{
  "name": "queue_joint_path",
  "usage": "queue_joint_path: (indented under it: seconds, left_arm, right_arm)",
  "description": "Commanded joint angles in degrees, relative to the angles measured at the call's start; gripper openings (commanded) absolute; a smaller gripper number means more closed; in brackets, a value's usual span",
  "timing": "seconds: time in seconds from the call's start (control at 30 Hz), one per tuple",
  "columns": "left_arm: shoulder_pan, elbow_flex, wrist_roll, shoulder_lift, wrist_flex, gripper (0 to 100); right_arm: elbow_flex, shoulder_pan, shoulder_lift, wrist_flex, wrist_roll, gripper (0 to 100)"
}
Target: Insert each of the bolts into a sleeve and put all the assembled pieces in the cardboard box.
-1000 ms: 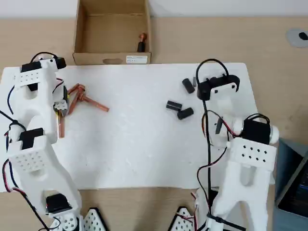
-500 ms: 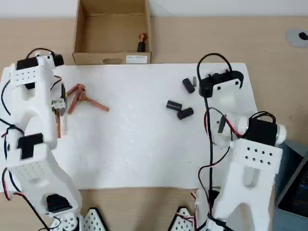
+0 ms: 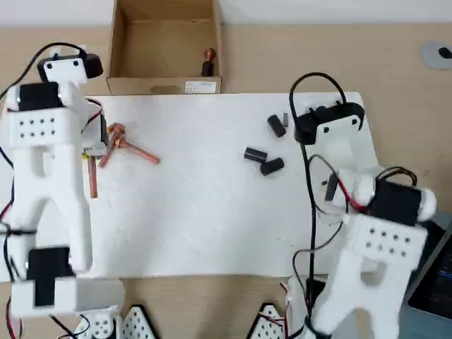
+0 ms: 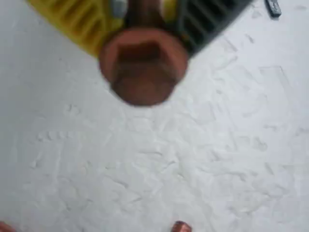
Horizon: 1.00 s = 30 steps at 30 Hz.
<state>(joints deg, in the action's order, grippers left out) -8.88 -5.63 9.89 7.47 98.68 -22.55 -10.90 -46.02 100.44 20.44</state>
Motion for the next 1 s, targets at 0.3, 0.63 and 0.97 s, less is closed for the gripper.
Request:
queue_joint_path:
  seconds: [0.3, 0.63, 0.97]
  left_arm:
    - [7.47, 25.85, -9.23, 33.45, -11.16, 1]
    - [7.47, 54.07, -16.00, 59.74, -32.09, 0]
    - [7.56, 74.29, -21.71, 81.45, -41.67, 0]
  right_arm:
    - [-12.09, -0.66, -23.52, -7.03, -3.34, 1.0]
    - [-31.25, 0.13, -41.54, -19.60, -13.27, 1.0]
    - [-41.98, 20.35, -52.09, -25.41, -27.16, 1.0]
